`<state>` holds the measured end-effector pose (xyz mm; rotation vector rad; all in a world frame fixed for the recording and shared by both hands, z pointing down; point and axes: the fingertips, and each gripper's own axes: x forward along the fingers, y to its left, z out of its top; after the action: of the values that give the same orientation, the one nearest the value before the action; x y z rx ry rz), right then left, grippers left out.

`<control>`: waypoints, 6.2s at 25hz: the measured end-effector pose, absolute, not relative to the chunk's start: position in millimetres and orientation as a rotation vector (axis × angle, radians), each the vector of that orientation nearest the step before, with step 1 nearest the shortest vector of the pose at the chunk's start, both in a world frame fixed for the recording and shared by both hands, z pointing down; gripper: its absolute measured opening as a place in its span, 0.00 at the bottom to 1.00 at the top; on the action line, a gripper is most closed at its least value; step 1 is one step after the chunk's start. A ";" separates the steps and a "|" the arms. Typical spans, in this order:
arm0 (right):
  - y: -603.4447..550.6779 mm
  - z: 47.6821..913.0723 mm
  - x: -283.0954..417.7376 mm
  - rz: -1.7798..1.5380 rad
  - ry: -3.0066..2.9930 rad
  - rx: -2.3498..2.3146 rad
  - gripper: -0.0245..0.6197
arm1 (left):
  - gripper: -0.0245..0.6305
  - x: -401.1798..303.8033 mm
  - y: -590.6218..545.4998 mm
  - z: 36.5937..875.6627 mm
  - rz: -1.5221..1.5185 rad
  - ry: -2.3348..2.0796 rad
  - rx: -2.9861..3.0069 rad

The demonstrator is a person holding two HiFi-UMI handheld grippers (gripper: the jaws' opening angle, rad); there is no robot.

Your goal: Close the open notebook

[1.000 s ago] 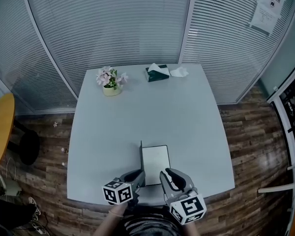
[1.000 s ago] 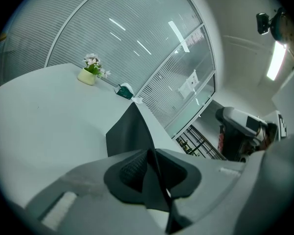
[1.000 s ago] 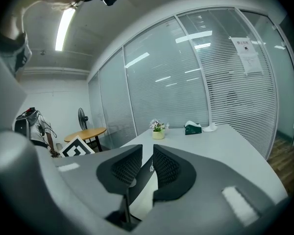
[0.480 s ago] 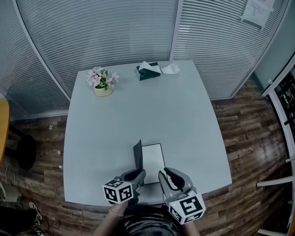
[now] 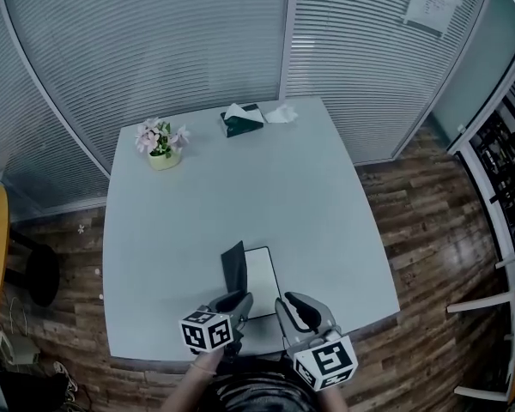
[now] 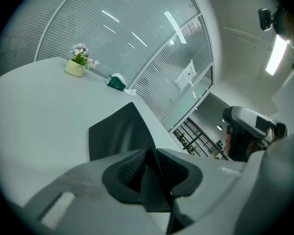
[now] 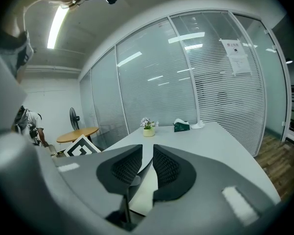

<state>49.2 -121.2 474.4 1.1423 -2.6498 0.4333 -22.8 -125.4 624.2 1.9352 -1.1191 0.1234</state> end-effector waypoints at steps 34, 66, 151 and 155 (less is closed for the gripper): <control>-131.1 489.5 100.7 0.478 -2.558 1.233 0.15 | 0.21 32.8 -141.4 671.7 0.264 -1.075 1.866; -138.3 495.8 118.5 0.514 -2.534 1.258 0.15 | 0.26 55.5 -147.5 718.6 0.409 -1.114 1.783; -120.6 496.9 -21.2 0.381 -2.679 0.849 0.08 | 0.09 -48.4 -106.6 504.6 0.280 -1.359 2.357; -120.3 481.7 -30.9 0.342 -2.719 0.830 0.05 | 0.06 -55.5 -106.1 485.9 0.241 -1.397 2.389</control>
<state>-30.9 -120.3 481.7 0.8305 -2.7192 0.3420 -55.5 -106.1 485.9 2.3893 -1.3971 0.2414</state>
